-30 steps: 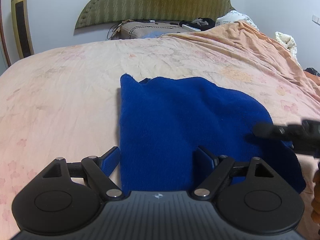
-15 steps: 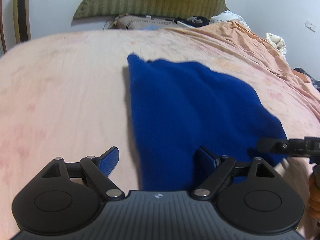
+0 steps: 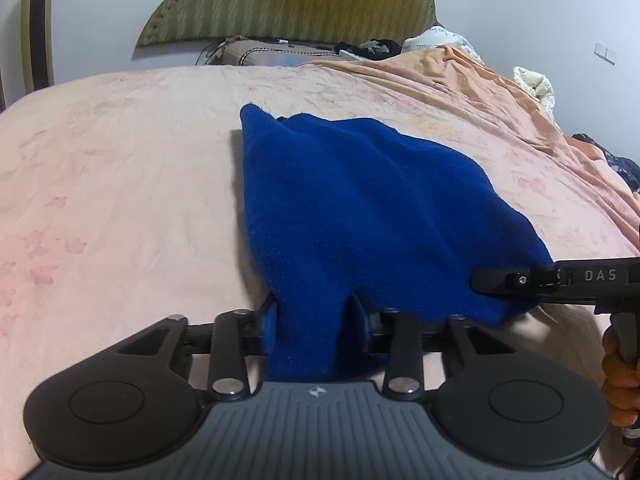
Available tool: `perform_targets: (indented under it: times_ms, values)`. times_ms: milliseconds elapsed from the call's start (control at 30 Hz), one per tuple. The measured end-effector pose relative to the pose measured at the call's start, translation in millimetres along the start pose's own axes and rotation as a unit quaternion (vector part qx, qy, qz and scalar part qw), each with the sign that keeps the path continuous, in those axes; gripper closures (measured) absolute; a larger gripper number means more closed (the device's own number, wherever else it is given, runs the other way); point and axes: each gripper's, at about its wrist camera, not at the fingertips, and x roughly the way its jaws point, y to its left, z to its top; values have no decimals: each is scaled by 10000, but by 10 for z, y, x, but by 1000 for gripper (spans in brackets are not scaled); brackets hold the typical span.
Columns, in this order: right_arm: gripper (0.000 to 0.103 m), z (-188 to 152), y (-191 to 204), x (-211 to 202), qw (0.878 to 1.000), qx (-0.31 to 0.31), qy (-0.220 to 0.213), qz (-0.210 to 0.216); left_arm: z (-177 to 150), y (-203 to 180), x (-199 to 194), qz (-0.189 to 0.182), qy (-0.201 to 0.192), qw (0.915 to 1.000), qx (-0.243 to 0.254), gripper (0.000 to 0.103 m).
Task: Fold small clothes
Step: 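Press the folded sweater flat with both grippers and open them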
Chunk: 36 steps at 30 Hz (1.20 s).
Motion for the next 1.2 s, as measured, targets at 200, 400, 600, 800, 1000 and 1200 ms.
perform_targets:
  times_ms: [200,400,600,800,1000,1200]
  values:
    - [67,8,50,6,9998,-160,100,-106,13,15,-40,74,59,9999,93,65]
    - [46,241,-49,19,9999,-74,-16,-122,222,91,-95,324,-222,9989,260,26]
    - [39,637,-278,288,9995,315,-74,-28,656,339,240,-79,-138,9996,-227,26]
    - [53,947,-338,653,9994,316,-103,43,879,363,676,333,-51,9986,-406,26]
    - [68,1009,-76,789,9959,-654,-148,-608,907,173,754,708,-189,9973,-94,29]
    - [37,816,-50,559,9950,-605,-198,-763,827,109,665,773,-136,9969,-43,27]
